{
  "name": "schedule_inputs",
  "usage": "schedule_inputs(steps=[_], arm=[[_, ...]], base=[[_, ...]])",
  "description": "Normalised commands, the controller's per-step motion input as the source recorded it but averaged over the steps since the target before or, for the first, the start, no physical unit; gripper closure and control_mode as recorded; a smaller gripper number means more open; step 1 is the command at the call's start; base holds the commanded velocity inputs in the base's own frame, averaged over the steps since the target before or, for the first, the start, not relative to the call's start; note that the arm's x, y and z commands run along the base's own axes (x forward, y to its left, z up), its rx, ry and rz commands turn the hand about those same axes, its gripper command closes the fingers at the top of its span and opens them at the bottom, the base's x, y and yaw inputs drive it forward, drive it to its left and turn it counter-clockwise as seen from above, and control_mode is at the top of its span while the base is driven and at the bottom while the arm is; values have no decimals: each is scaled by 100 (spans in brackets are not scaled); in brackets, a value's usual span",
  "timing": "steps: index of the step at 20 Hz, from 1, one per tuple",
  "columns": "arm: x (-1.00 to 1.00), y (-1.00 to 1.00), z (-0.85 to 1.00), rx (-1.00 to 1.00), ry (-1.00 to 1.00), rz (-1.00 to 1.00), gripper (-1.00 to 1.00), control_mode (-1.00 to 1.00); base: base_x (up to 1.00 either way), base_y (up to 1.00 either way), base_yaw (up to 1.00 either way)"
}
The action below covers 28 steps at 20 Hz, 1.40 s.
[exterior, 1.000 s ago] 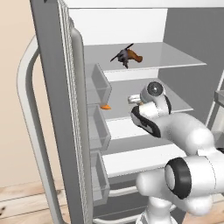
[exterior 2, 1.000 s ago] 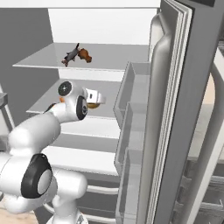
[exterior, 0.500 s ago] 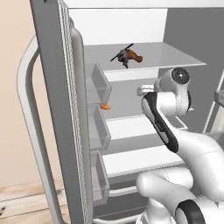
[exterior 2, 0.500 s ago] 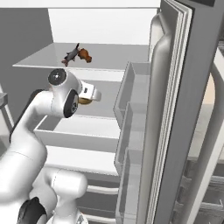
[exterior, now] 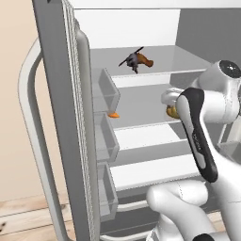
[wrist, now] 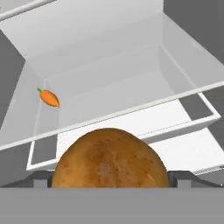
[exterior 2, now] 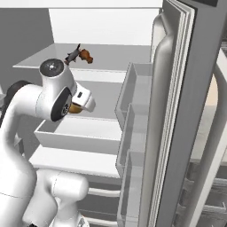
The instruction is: Gather the carrot and potato from the fridge and place them on a tray on the dining counter. Then gather the fish and chicken drumstick from the fridge and place them on the other tray.
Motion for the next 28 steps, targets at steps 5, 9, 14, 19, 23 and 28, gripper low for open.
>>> schedule_inputs(steps=[5,9,14,19,23,28], arm=[[-78,0,22,6,18,-1,100,-100],[-77,1,1,0,10,0,100,-100],[-58,12,-4,0,4,0,100,-100],[-12,13,-9,0,5,2,100,-100],[-8,12,-7,0,3,1,100,-100],[-16,7,-4,0,0,0,100,100]], base=[[0,0,0],[0,0,0],[0,0,0],[0,0,0],[0,0,0],[-37,18,0]])
